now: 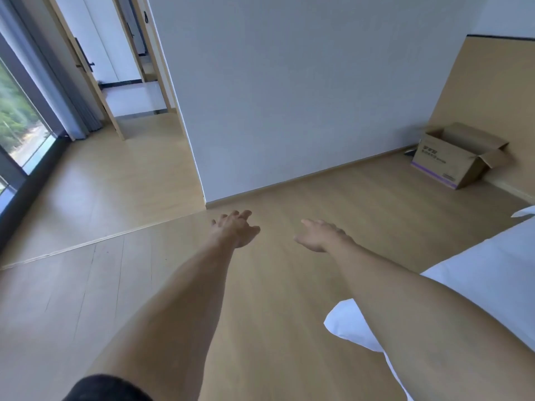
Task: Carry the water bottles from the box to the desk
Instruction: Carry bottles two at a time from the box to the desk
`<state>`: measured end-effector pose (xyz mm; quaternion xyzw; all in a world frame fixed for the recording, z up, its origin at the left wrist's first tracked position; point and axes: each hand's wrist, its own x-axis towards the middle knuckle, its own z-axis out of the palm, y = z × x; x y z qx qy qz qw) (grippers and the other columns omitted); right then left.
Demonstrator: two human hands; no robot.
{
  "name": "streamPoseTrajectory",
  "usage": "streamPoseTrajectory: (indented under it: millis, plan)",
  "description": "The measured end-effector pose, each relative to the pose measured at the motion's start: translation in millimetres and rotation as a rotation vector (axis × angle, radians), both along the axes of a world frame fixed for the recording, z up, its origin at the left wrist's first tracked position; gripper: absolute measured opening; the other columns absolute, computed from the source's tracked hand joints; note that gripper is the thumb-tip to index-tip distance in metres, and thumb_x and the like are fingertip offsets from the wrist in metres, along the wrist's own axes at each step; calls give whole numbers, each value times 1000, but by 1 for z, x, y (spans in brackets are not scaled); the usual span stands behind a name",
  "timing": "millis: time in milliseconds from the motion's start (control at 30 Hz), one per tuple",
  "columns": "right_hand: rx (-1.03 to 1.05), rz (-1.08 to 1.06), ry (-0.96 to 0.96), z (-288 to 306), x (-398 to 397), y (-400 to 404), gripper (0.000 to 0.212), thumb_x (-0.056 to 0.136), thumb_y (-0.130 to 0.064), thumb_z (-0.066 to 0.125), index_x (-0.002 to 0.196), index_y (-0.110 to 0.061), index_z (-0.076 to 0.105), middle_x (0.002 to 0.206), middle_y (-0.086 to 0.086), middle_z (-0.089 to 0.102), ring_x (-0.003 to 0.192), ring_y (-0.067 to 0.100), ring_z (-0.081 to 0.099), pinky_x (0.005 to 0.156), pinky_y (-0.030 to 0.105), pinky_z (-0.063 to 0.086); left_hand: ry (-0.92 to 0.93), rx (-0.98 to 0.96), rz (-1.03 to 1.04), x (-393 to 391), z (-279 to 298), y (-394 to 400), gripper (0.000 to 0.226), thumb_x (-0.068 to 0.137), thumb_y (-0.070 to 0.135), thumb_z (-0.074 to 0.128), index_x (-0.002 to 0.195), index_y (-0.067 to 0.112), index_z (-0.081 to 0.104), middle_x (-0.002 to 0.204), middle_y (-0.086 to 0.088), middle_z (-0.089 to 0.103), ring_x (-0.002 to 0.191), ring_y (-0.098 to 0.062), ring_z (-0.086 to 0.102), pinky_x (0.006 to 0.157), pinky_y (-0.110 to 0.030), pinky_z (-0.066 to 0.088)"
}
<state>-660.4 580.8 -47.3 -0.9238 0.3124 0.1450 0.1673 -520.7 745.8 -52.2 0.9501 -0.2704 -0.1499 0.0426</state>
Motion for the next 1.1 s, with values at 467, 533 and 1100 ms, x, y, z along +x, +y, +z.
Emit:
streamPoseTrajectory:
  millis: [467,533,1100]
  plan:
    - [-53,-222,34,-1,148,-193,64,93,-53,44,153,-36,28,156,7,36,140,30,38,109,41,34,23,-28,-280,177,-14,-233,66,96,55,41,157,36,26,162,1,31,147,-27,31,117,-46,25]
    - [-66,-278,36,-2,170,-226,63,94,-55,44,152,-36,30,156,7,36,140,30,38,109,41,34,21,-47,-346,205,-16,-273,66,96,56,41,157,36,26,162,1,32,147,-28,31,117,-45,25]
    - [-47,-724,23,13,298,-470,68,94,-62,43,154,-35,26,155,7,36,140,31,37,109,45,33,-24,-52,-811,369,2,-608,68,95,59,42,156,36,26,162,0,32,147,-28,30,116,-48,24]
